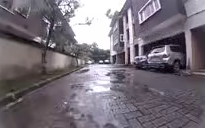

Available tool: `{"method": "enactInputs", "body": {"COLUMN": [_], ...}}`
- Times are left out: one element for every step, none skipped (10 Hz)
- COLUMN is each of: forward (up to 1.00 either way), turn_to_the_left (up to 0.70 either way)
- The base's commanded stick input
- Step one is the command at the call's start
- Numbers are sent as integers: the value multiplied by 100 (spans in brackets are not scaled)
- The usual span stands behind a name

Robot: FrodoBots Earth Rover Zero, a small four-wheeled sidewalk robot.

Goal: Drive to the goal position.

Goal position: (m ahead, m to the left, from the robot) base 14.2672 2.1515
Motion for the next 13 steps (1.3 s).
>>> {"method": "enactInputs", "body": {"forward": [85,85,85,85,85,85,85,85,85,85,85,85,85], "turn_to_the_left": [0,0,0,0,0,0,0,0,0,0,0,0,0]}}
